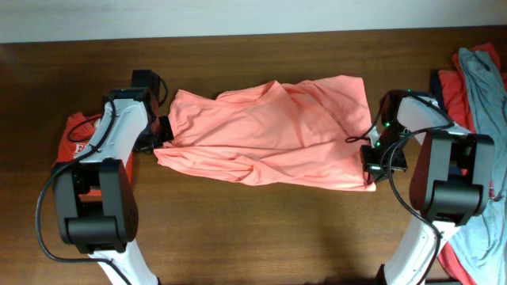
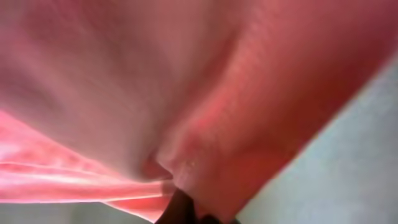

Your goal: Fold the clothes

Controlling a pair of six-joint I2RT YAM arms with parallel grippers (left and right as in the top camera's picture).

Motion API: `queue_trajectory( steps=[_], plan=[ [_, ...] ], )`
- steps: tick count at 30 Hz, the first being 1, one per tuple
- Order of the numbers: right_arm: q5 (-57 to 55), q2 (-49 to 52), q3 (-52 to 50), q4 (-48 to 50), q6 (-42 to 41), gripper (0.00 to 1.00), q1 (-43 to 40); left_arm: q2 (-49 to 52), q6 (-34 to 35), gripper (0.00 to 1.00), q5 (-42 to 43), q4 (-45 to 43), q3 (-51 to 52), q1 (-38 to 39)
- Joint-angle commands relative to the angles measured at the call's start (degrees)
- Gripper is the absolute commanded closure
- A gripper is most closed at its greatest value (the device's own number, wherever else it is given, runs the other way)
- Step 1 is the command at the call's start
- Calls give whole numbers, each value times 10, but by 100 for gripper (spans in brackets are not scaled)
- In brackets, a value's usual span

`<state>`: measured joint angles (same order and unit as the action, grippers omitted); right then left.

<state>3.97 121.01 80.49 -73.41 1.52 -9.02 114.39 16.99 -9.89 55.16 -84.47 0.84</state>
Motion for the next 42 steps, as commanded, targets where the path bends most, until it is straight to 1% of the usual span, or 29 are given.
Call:
queue_trajectory(
  steps=[1, 8, 15, 19, 22, 25, 27, 28, 31, 33, 37, 39, 41, 42],
  plan=[
    [-10, 7, -4, -23, -5, 96, -5, 0, 1, 99, 0, -1, 4, -1],
    [-10, 7, -4, -19, -5, 96, -5, 0, 1, 98, 6, 11, 4, -1],
    [-10, 7, -4, -15, -5, 96, -5, 0, 1, 97, 17, 60, 4, -1],
    [-10, 7, -4, -12, -5, 96, -5, 0, 1, 97, 23, 38, 4, -1],
    [-9, 7, -4, -12, -5, 96, -5, 0, 1, 97, 92, 3, 4, -1],
    [-9, 7, -4, -12, -5, 96, -5, 0, 0, 98, 186, -15, 4, -1],
    [-10, 7, -4, -12, -5, 96, -5, 0, -17, 99, 240, -20, 4, -1],
    [-10, 7, -4, -12, -5, 96, -5, 0, -24, 99, 252, -21, 4, -1],
    [-9, 7, -4, -11, -5, 96, -5, 0, -39, 99, 251, -17, 4, -1],
    [-9, 7, -4, -11, -5, 96, -5, 0, -38, 98, 231, -6, 4, -1],
    [-9, 7, -4, -11, -5, 96, -5, 0, -38, 98, 160, 26, 4, -2],
    [-9, 7, -4, -11, -5, 96, -5, 0, -38, 98, 111, 41, 4, -2],
    [-9, 7, -4, -11, -5, 96, -5, 0, -38, 90, 72, 50, 4, -2],
    [-9, 7, -4, -12, -5, 96, -5, 0, -38, 82, 57, 51, 4, -2]
  ],
)
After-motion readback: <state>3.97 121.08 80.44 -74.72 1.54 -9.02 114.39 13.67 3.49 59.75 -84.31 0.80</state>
